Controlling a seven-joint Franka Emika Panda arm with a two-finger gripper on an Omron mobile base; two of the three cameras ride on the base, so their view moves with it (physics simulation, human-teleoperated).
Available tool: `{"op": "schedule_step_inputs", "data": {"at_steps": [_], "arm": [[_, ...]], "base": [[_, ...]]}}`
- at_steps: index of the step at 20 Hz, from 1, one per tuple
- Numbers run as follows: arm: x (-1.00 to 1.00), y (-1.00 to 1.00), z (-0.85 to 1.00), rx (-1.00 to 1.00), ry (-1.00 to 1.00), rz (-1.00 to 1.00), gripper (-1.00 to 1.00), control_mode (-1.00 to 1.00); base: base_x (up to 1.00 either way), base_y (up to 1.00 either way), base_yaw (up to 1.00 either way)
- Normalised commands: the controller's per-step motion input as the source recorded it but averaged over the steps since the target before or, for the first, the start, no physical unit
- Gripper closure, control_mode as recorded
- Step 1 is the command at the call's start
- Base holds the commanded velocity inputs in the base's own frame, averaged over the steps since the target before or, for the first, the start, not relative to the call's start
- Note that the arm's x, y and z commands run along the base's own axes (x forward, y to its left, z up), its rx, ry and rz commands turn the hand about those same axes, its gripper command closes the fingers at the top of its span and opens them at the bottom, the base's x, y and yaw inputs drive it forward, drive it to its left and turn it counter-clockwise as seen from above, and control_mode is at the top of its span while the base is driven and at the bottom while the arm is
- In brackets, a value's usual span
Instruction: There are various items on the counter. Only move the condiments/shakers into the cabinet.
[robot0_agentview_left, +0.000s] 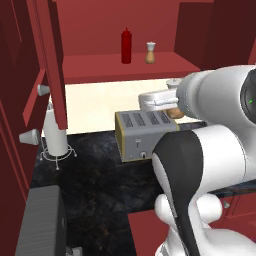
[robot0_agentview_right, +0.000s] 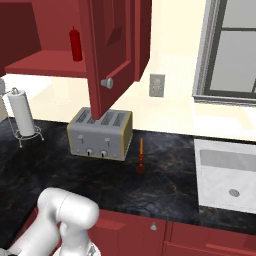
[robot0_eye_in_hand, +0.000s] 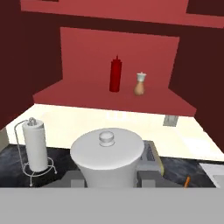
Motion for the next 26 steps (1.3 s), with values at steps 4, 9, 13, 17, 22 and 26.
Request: {"op": "schedule_step_inputs", "data": {"at_steps": [4, 9, 13, 17, 22, 26], "arm": [[0.00, 0.32, 0.08, -0.07, -0.07, -0.02, 1.00, -1.00], [0.17, 0.14, -0.01, 0.10, -0.13, 0.12, 1.00, -1.00], [0.06, -0.16, 0.00, 0.09, -0.11, 0.30, 1.00, -1.00], [0.06, 0.00, 0.00, 0.00, 0.00, 0.00, 1.00, -1.00], [0.27, 0.02, 0.00, 0.00, 0.00, -0.03, 1.00, -1.00], [0.49, 0.13, 0.00, 0.00, 0.00, -0.11, 1.00, -1.00]], "base": [[0.00, 0.00, 0.00], [0.00, 0.00, 0.00], [0.00, 0.00, 0.00], [0.00, 0.00, 0.00], [0.00, 0.00, 0.00], [0.00, 0.00, 0.00]]}}
